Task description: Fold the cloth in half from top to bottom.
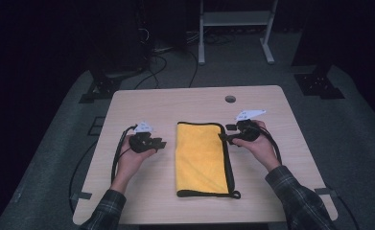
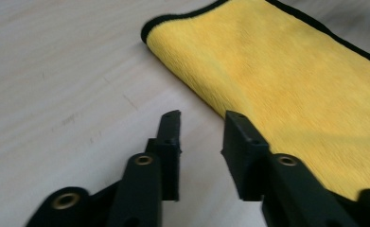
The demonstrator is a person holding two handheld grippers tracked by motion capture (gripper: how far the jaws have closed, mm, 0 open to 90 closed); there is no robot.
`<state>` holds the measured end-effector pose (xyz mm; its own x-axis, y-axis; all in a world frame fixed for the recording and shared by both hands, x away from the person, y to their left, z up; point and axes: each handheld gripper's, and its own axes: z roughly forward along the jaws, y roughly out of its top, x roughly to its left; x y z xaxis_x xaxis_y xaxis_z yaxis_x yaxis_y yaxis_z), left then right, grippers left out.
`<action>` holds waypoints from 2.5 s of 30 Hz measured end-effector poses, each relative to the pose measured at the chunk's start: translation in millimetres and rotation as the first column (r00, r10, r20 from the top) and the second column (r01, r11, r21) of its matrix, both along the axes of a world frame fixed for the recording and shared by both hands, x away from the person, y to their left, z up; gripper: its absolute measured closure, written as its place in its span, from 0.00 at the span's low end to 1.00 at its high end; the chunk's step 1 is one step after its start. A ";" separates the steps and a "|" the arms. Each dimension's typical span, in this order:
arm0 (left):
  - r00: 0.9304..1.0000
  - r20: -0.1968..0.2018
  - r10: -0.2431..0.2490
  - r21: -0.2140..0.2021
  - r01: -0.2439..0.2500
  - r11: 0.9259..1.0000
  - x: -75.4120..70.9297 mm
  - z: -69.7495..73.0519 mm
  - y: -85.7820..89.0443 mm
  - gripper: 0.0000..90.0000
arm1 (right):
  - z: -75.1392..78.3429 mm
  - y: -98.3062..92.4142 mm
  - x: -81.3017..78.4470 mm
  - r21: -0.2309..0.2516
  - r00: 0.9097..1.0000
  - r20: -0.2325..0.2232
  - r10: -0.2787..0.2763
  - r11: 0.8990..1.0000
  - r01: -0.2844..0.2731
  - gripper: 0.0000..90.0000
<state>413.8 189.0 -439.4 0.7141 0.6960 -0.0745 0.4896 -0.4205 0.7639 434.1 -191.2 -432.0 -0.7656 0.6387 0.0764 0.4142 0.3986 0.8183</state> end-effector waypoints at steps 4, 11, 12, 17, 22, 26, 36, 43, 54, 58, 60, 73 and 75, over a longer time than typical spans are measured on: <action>1.000 0.005 0.012 -0.011 -0.012 1.000 19.2 1.3 -8.7 0.67 | -2.7 4.4 15.7 -0.018 1.000 0.003 -0.012 1.000 0.012 0.47; 0.999 -0.006 0.033 -0.002 -0.034 0.999 50.1 -0.8 -20.9 0.62 | -16.5 8.8 43.5 -0.026 0.999 -0.024 -0.048 0.999 0.048 0.50; 0.999 -0.006 0.034 0.002 -0.034 0.999 53.9 -1.7 -22.9 0.62 | -19.2 9.7 46.8 -0.044 0.998 -0.034 -0.050 0.998 0.048 0.50; 0.999 -0.019 0.046 0.018 -0.045 0.999 69.1 -7.8 -33.0 0.61 | -28.3 10.6 61.4 -0.062 0.996 -0.025 -0.083 0.995 0.082 0.52; 0.998 -0.022 0.058 0.027 -0.057 0.998 82.1 -13.5 -42.2 0.60 | -42.8 6.1 70.0 -0.067 0.992 -0.048 -0.120 0.991 0.117 0.55; 0.997 -0.016 0.072 0.062 -0.071 0.996 88.9 -17.9 -45.6 0.61 | -49.3 4.3 73.1 -0.062 0.989 -0.064 -0.134 0.990 0.130 0.55; 0.998 -0.042 0.050 0.121 -0.044 0.992 98.6 -27.8 -48.7 0.65 | -50.0 5.4 72.7 -0.074 0.995 -0.043 -0.093 0.993 0.089 0.66; 0.996 -0.077 0.033 0.116 -0.024 0.993 96.2 -25.7 -54.4 0.86 | -48.2 7.5 72.2 -0.062 0.993 -0.084 -0.081 0.995 0.076 0.83; 0.991 -0.108 0.083 0.112 -0.071 0.991 95.4 -22.2 -58.1 0.96 | -43.7 13.6 71.1 -0.082 0.984 -0.125 -0.130 0.989 0.121 0.93; 0.992 -0.091 0.089 0.077 -0.082 0.994 97.4 -14.5 -51.3 0.96 | -37.8 13.5 74.0 -0.049 0.985 -0.108 -0.132 0.991 0.128 0.94; 0.994 -0.064 0.089 0.071 -0.085 0.994 97.8 -5.8 -49.8 0.96 | -28.7 14.3 76.3 -0.056 0.987 -0.099 -0.126 0.991 0.120 0.94; 0.998 0.058 0.027 0.016 -0.028 0.999 69.0 47.4 -40.5 0.96 | 21.6 13.0 62.4 0.005 0.997 0.019 -0.074 0.997 0.074 0.94; 0.998 0.057 0.009 0.002 -0.009 1.000 60.2 48.0 -38.2 0.96 | 20.3 11.0 55.7 0.017 0.998 0.021 -0.059 0.998 0.058 0.94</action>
<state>474.0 150.8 -391.4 0.7109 0.7025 -0.0326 0.4492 -0.4179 0.7897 489.8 -180.2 -411.7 -0.7285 0.6813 0.0711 0.4188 0.3608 0.8333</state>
